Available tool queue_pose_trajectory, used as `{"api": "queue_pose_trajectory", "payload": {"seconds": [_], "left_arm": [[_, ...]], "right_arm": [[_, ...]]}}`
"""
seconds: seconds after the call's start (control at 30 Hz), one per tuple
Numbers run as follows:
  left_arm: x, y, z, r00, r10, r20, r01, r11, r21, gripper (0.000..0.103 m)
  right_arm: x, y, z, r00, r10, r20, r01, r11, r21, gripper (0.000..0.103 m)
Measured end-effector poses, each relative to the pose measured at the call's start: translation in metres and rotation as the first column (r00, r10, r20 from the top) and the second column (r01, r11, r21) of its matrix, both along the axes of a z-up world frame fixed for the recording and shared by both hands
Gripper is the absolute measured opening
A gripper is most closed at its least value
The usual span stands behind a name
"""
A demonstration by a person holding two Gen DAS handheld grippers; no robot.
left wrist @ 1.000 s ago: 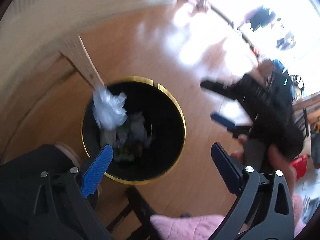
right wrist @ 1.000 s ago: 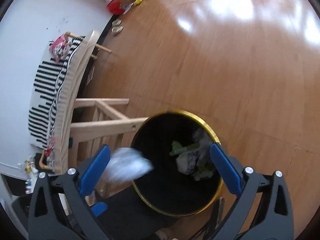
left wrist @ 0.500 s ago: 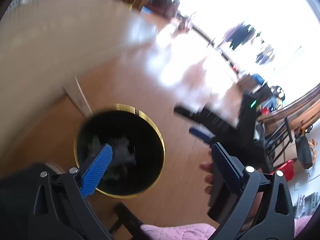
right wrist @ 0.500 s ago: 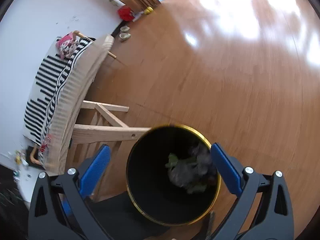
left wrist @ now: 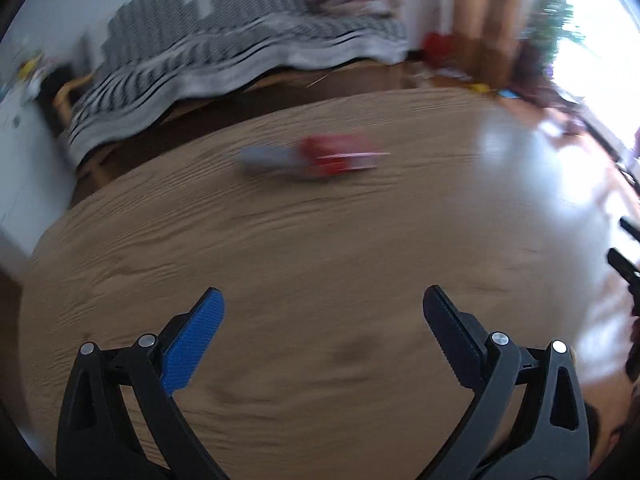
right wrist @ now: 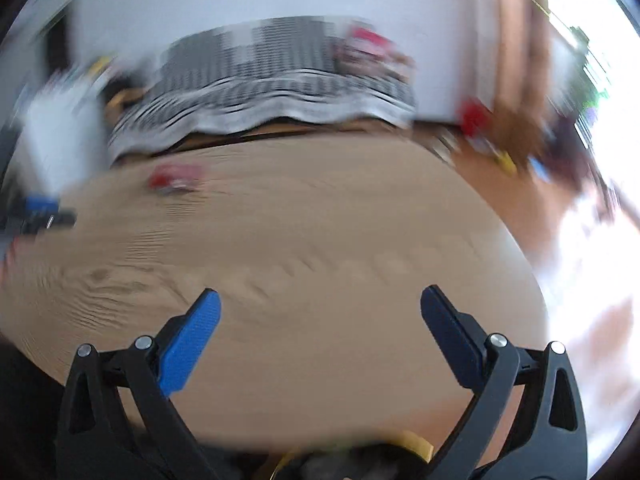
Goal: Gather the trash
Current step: 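Grasp the red cigarette pack with the right tool while the left tool grasps the blister pack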
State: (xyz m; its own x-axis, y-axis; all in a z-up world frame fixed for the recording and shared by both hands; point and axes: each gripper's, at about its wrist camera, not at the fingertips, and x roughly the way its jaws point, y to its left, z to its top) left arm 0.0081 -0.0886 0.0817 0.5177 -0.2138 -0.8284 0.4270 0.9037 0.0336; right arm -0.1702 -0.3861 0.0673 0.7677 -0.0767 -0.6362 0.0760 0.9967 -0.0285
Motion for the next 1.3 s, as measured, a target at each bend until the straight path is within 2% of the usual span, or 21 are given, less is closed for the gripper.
{"api": "queue_pose_trajectory", "payload": {"seconds": [0.07,0.13,0.23,0.33,0.4,0.5,0.63,0.7,0.73,0.77,0.8,0.9,0.93,0.97,1.0,1.03,1.07,1.1,1.13,1.23,1.3], "left_arm": [[0.028,0.02,-0.004,0.999,0.037,-0.016,-0.037,0.999,0.008,0.097],[0.051,0.03,-0.009,0.999,0.014,-0.031,-0.013,1.0,0.023,0.097],[0.092,0.032,-0.02,0.995,-0.079,-0.067,0.083,0.995,0.052,0.097],[0.133,0.022,-0.031,0.966,-0.237,-0.099,0.244,0.967,0.068,0.097],[0.153,0.015,-0.041,0.933,-0.345,-0.1,0.356,0.928,0.114,0.097],[0.178,-0.001,-0.057,0.881,-0.464,-0.096,0.474,0.858,0.196,0.096],[0.208,-0.019,-0.071,0.804,-0.58,-0.128,0.594,0.773,0.223,0.096],[0.214,-0.03,-0.082,0.732,-0.66,-0.169,0.681,0.697,0.225,0.097],[0.218,-0.031,-0.081,0.712,-0.683,-0.166,0.702,0.684,0.199,0.097],[0.222,-0.036,-0.081,0.685,-0.706,-0.179,0.728,0.658,0.192,0.097],[0.223,-0.041,-0.081,0.676,-0.714,-0.183,0.737,0.65,0.186,0.097],[0.228,-0.053,-0.08,0.651,-0.731,-0.207,0.759,0.632,0.154,0.093],[0.228,-0.054,-0.08,0.642,-0.735,-0.218,0.765,0.633,0.119,0.086],[0.229,-0.054,-0.081,0.641,-0.735,-0.223,0.762,0.643,0.071,0.084],[0.229,-0.055,-0.08,0.646,-0.734,-0.211,0.759,0.647,0.073,0.082],[0.226,-0.055,-0.078,0.646,-0.736,-0.201,0.759,0.648,0.065,0.071],[0.222,-0.054,-0.074,0.645,-0.74,-0.188,0.76,0.648,0.058,0.054],[0.217,-0.053,-0.072,0.651,-0.737,-0.184,0.756,0.652,0.059,0.04],[0.213,-0.051,-0.071,0.656,-0.73,-0.192,0.75,0.659,0.055,0.038],[0.195,-0.052,-0.069,0.65,-0.73,-0.212,0.754,0.654,0.057,0.028],[0.18,-0.053,-0.068,0.659,-0.721,-0.214,0.747,0.66,0.074,0.028]], "right_arm": [[0.05,0.031,-0.001,0.993,0.113,-0.02,-0.114,0.992,-0.054,0.097],[0.101,0.064,-0.006,0.969,0.238,-0.062,-0.242,0.968,-0.068,0.097],[0.17,0.105,-0.017,0.919,0.379,-0.113,-0.39,0.915,-0.105,0.097],[0.224,0.139,-0.034,0.867,0.464,-0.182,-0.494,0.848,-0.194,0.097],[0.25,0.154,-0.045,0.821,0.526,-0.222,-0.57,0.778,-0.266,0.097],[0.272,0.164,-0.052,0.781,0.575,-0.244,-0.625,0.714,-0.316,0.097],[0.295,0.173,-0.056,0.722,0.638,-0.266,-0.689,0.633,-0.352,0.097],[0.307,0.179,-0.061,0.69,0.654,-0.309,-0.721,0.587,-0.369,0.097],[0.31,0.181,-0.063,0.676,0.662,-0.325,-0.734,0.567,-0.373,0.097],[0.314,0.183,-0.065,0.656,0.673,-0.341,-0.752,0.545,-0.371,0.097],[0.316,0.184,-0.065,0.643,0.683,-0.347,-0.763,0.533,-0.366,0.097],[0.328,0.185,-0.062,0.599,0.713,-0.365,-0.8,0.522,-0.295,0.095],[0.332,0.185,-0.061,0.589,0.719,-0.37,-0.808,0.521,-0.274,0.093],[0.335,0.186,-0.062,0.574,0.725,-0.38,-0.819,0.508,-0.267,0.089],[0.335,0.188,-0.063,0.567,0.727,-0.389,-0.824,0.5,-0.266,0.083],[0.337,0.191,-0.066,0.55,0.731,-0.404,-0.835,0.49,-0.251,0.066],[0.34,0.191,-0.065,0.548,0.737,-0.395,-0.836,0.503,-0.222,0.047],[0.341,0.19,-0.064,0.57,0.723,-0.391,-0.82,0.531,-0.214,0.032],[0.343,0.188,-0.064,0.584,0.706,-0.399,-0.805,0.566,-0.178,0.033],[0.335,0.185,-0.062,0.604,0.69,-0.398,-0.785,0.6,-0.151,0.033],[0.327,0.186,-0.06,0.618,0.677,-0.399,-0.771,0.621,-0.141,0.033]]}}
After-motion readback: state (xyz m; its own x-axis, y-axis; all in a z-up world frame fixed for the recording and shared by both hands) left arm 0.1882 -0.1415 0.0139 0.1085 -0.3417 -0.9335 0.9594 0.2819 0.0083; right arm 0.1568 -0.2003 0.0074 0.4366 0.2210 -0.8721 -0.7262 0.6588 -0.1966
